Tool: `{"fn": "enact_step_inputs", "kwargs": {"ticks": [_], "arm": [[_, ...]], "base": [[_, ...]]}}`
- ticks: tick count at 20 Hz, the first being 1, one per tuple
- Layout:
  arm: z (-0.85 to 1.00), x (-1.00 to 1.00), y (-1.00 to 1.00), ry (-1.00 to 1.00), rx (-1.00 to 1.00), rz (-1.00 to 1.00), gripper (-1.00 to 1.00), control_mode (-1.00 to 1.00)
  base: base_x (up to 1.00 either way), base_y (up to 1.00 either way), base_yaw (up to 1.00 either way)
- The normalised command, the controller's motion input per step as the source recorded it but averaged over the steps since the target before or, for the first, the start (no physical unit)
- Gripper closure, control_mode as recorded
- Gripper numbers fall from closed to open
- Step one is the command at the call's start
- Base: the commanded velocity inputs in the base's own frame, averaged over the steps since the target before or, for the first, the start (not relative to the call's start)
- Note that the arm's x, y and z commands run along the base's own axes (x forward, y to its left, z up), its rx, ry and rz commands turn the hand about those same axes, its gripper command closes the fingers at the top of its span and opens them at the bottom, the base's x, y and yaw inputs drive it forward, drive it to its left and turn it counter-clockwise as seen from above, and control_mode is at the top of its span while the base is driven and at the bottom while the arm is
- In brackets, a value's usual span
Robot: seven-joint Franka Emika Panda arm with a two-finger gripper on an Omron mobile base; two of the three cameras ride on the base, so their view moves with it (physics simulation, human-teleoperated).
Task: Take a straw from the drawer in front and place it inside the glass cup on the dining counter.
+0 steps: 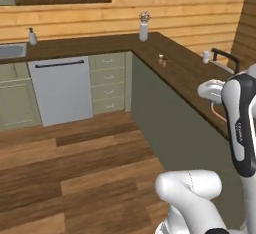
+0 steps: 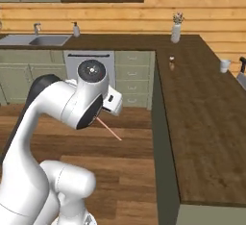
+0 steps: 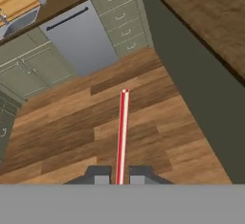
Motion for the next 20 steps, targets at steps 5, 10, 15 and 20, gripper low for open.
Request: {"fn": "enact_step_inputs", "kwargs": {"ticks": [5, 10, 15, 20], "arm": [[0.0, 0.0, 0.0, 0.0, 0.0, 0.0, 1.0, 1.0], [0.0, 0.0, 0.0, 0.0, 0.0, 0.0, 1.0, 1.0], [0.0, 0.0, 0.0, 0.0, 0.0, 0.0, 1.0, 1.0], [0.0, 0.0, 0.0, 0.0, 0.0, 0.0, 1.0, 1.0]], "base": [[-1.0, -0.53, -0.22], [-0.54, -0.68, -0.15], [0.72, -0.91, 0.1], [0.65, -1.0, 0.34]]}}
